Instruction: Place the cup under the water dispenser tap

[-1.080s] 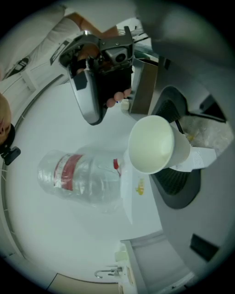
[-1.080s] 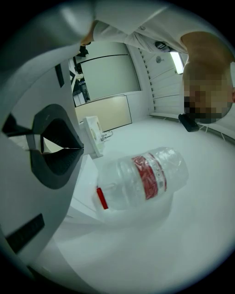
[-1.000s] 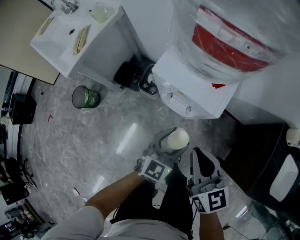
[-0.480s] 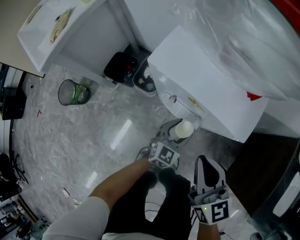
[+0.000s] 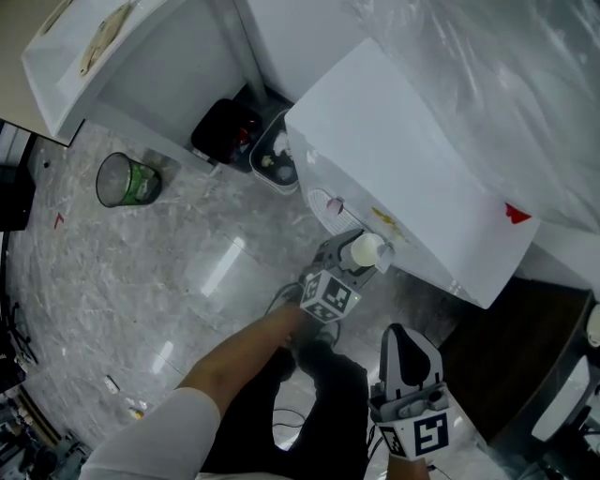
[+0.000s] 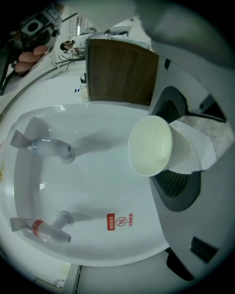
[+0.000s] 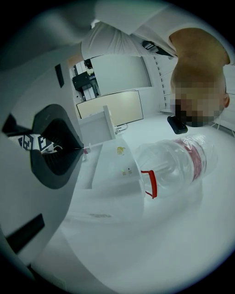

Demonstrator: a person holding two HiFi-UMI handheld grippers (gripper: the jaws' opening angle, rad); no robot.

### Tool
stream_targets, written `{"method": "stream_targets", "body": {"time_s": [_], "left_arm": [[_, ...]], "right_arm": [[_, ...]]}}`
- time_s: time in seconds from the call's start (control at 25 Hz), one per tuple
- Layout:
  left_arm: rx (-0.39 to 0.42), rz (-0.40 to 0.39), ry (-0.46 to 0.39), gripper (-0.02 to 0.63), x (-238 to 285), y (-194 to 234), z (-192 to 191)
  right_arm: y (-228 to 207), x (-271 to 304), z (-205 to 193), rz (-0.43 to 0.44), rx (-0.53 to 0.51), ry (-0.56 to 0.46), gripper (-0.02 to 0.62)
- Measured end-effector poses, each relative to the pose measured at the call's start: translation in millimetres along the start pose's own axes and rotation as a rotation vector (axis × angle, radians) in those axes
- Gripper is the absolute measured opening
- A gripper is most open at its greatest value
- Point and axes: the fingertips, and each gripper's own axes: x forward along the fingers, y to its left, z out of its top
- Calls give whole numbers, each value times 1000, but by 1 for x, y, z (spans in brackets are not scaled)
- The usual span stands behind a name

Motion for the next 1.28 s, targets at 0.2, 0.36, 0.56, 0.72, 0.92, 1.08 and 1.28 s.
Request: {"method": "stream_targets", "body": {"time_s": [0.2, 0.36, 0.56, 0.72, 0.92, 1.08, 1.28], "left_arm": [[-22, -4, -1, 288, 12, 3, -5], [-29, -13, 5, 294, 18, 3, -11], [-38, -48, 14, 340, 23, 1, -14], [-46, -65, 20, 377, 17, 4, -13], [-47, -65, 40, 390, -11, 1, -10], [-69, -64, 51, 390, -60, -11, 9], [-55, -89, 68, 390, -121, -34, 57]], "right_arm": [[1, -1, -4, -2, 1, 22, 17], [2, -3, -8, -1, 3, 43, 17], [2, -5, -11, 2, 13, 63, 15], [7, -4, -12, 20, 20, 78, 17], [15, -4, -5, 41, 35, 90, 15], [27, -11, 15, 39, 41, 99, 17], [34, -24, 43, -2, 51, 88, 17]]}}
